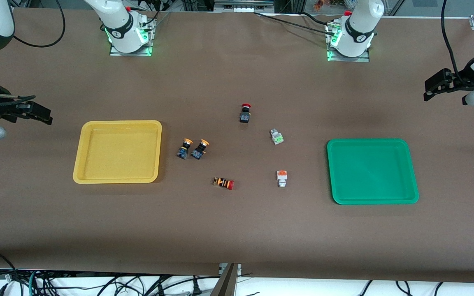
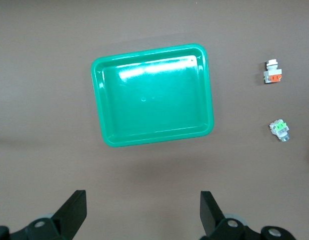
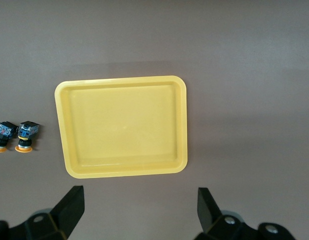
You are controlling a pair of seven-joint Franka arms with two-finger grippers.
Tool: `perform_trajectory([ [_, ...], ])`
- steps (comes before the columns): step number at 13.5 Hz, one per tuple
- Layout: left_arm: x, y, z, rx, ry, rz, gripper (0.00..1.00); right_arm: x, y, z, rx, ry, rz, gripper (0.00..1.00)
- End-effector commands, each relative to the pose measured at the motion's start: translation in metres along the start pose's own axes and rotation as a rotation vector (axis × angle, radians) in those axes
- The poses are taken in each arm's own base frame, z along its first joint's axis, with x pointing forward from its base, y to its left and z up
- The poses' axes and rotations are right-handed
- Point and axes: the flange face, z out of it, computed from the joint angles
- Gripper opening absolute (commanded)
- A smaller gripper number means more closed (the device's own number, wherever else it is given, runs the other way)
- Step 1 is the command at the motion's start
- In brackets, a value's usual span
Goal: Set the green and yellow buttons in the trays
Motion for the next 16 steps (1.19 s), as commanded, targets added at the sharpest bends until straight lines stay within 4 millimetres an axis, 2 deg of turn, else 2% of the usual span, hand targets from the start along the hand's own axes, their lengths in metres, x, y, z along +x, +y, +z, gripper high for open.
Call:
perform_trajectory([
  [1,0.002,0.001,-0.005,0.012,-0.005,0.000,1.00,0.001,-0.003,-0.005,0.015,0.000,0.004,1.00],
  [7,0.002,0.001,-0.004,0.010,-0.013,-0.005,1.00,0.001,-0.001,-0.004,0.014,-0.003,0.004,1.00],
  [11,0.004,0.002,0.022,-0.002,-0.122,0.001,1.00,0.003,-0.004,-0.001,0.014,-0.009,-0.007,1.00],
  [14,0.007,0.014,0.038,0.005,-0.193,0.024,1.00,0.000,-0.032,0.000,0.009,-0.018,-0.045,0.99],
  [16,0.013,0.016,0.060,-0.009,-0.237,0.026,1.00,0.001,-0.062,0.008,0.005,-0.033,-0.041,0.99],
])
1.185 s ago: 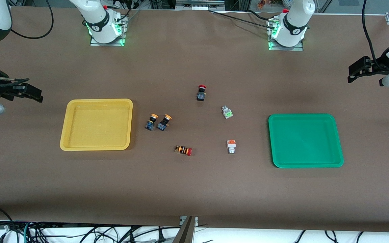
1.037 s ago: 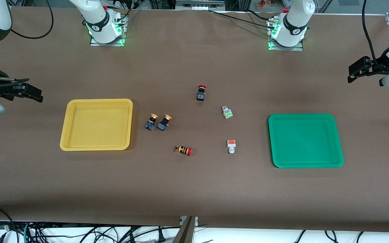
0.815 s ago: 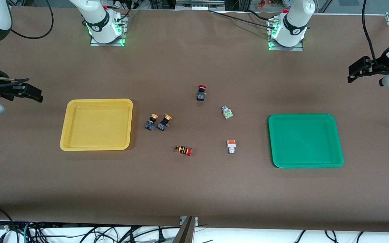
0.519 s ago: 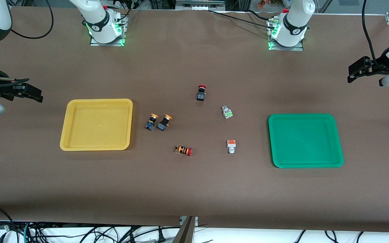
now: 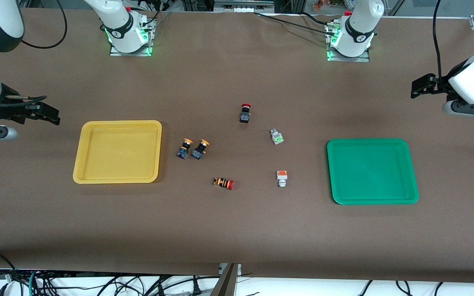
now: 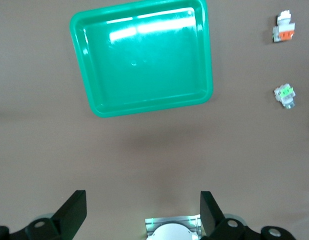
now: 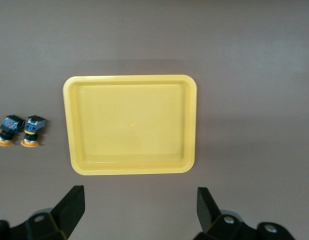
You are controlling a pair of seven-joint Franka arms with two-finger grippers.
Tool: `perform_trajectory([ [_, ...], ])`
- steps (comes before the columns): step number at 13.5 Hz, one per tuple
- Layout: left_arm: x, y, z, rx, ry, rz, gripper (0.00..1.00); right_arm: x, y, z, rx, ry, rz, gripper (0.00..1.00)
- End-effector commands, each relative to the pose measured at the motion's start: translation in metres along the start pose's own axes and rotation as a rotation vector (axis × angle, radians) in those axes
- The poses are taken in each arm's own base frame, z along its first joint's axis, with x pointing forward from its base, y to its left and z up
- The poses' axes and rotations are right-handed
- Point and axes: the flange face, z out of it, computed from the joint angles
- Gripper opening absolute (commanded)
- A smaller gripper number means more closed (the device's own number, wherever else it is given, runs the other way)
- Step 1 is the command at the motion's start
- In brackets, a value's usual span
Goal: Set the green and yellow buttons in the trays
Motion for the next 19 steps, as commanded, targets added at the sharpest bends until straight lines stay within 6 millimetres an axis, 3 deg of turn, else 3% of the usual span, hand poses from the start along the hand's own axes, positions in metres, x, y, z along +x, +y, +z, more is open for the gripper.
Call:
perform_trajectory([
  [1,0.020,0.007,0.027,0.001,-0.074,0.005,1.00,0.002,-0.049,0.006,0.003,-0.025,0.048,0.99],
  [2,0.035,0.026,0.045,-0.015,-0.101,0.022,1.00,-0.001,-0.075,0.008,-0.001,-0.025,0.078,0.99],
  [6,0.089,0.070,0.109,-0.029,-0.112,-0.119,1.00,-0.008,-0.165,0.032,-0.037,-0.040,0.159,0.99],
  [8,0.116,0.087,0.135,-0.035,-0.059,-0.111,1.00,-0.006,-0.184,0.034,-0.014,-0.008,0.200,0.99],
  [9,0.129,0.096,0.146,-0.040,-0.021,-0.098,1.00,0.002,-0.194,0.048,-0.001,0.004,0.209,0.99],
  [10,0.140,0.117,0.154,-0.040,0.021,-0.068,1.00,0.009,-0.207,0.062,0.009,0.017,0.231,0.99],
  [14,0.169,0.196,0.200,-0.072,0.110,-0.053,1.00,0.037,-0.279,0.185,0.041,0.004,0.429,0.99],
  [16,0.200,0.215,0.219,-0.086,0.179,-0.068,1.00,0.044,-0.290,0.230,0.039,-0.008,0.520,0.99],
  [19,0.213,0.257,0.272,-0.105,0.211,-0.056,1.00,0.045,-0.292,0.273,0.025,-0.033,0.523,0.99],
])
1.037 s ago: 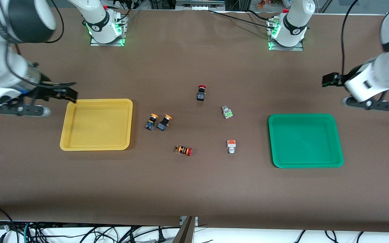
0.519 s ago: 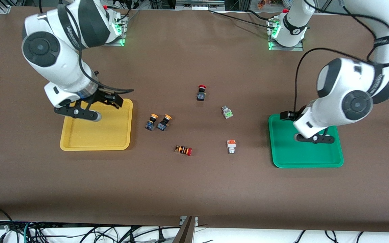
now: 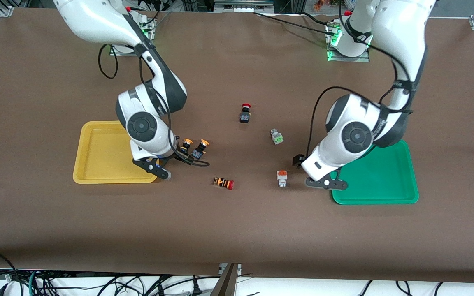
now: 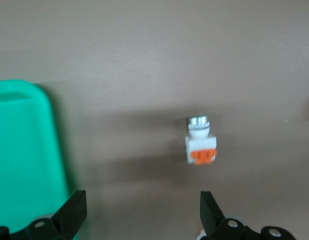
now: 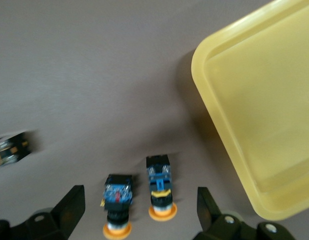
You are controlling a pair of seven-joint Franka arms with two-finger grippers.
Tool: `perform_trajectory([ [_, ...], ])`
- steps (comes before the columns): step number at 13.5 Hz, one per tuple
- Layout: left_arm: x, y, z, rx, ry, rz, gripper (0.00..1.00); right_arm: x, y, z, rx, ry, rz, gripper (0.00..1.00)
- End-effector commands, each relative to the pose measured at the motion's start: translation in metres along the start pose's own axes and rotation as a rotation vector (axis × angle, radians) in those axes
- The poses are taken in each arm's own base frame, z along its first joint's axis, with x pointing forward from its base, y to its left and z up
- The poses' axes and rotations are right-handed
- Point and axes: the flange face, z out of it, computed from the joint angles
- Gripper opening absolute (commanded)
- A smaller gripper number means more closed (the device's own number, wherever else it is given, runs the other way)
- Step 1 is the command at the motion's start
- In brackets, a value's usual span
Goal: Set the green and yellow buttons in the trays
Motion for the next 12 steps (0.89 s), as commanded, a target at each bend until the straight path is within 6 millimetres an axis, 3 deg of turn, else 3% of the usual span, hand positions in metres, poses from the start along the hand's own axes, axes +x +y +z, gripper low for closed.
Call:
perform_trajectory([
  [1,0.013,0.023,0.042,-0.029,0.047,-0.016,1.00,0.004,-0.001,0.017,0.021,0.002,0.030,0.99],
  [5,0.010,0.041,0.088,-0.034,0.075,0.015,1.00,-0.001,0.006,0.050,0.025,-0.031,0.062,0.98],
  [8,0.002,0.061,0.109,-0.035,0.090,0.046,1.00,-0.006,0.012,0.069,0.033,-0.031,0.116,0.98],
  [11,0.000,0.062,0.117,-0.029,0.081,0.051,1.00,-0.012,0.017,0.085,0.030,-0.031,0.135,0.98],
  [12,0.000,0.061,0.117,-0.025,0.082,0.060,0.80,-0.014,0.018,0.088,0.031,-0.031,0.146,0.96],
])
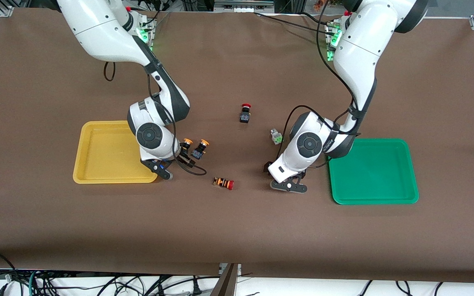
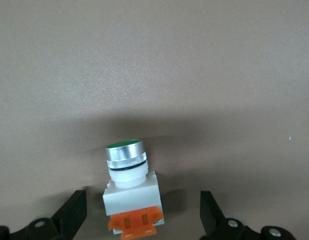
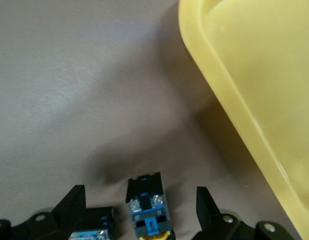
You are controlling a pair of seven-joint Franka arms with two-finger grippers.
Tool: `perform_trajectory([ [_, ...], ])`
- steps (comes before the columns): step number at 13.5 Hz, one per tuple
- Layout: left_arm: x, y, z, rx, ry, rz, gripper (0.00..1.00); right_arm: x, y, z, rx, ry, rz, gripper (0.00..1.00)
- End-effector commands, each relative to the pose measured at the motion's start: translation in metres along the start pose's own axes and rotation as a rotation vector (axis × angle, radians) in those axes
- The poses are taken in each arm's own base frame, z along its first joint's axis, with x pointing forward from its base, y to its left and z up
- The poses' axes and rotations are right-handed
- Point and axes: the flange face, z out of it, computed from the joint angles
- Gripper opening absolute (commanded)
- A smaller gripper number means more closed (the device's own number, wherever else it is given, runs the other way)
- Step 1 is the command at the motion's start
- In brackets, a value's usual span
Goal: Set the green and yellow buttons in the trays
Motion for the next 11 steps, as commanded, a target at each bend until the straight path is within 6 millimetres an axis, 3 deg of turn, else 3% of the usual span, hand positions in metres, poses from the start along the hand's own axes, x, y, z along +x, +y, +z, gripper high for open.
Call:
perform_trajectory([
  [1,0.009,-0.001,-0.003,0.008,0.023,0.001,0.42,-0.007,0.006,0.008,0.011,-0.008,0.045,0.94],
  [2,0.009,-0.002,-0.006,0.009,0.026,-0.003,0.14,-0.009,0.006,0.010,0.006,-0.010,0.047,0.88],
  [3,0.011,-0.005,-0.009,0.012,0.028,-0.005,0.00,-0.009,0.007,0.010,0.006,-0.010,0.047,0.82],
  [5,0.017,-0.022,-0.034,0.040,0.022,-0.020,0.00,-0.015,0.004,0.011,0.010,-0.024,0.046,0.61],
  [8,0.018,-0.052,-0.099,0.110,-0.069,-0.055,0.00,-0.017,0.002,0.010,0.026,-0.050,0.068,0.29],
  [10,0.009,-0.076,-0.121,0.148,-0.175,-0.040,0.00,-0.014,0.000,0.003,0.037,-0.044,0.052,0.06],
  [11,0.004,-0.096,-0.131,0.164,-0.240,-0.027,0.00,-0.009,0.001,-0.004,0.046,-0.040,0.054,0.00],
])
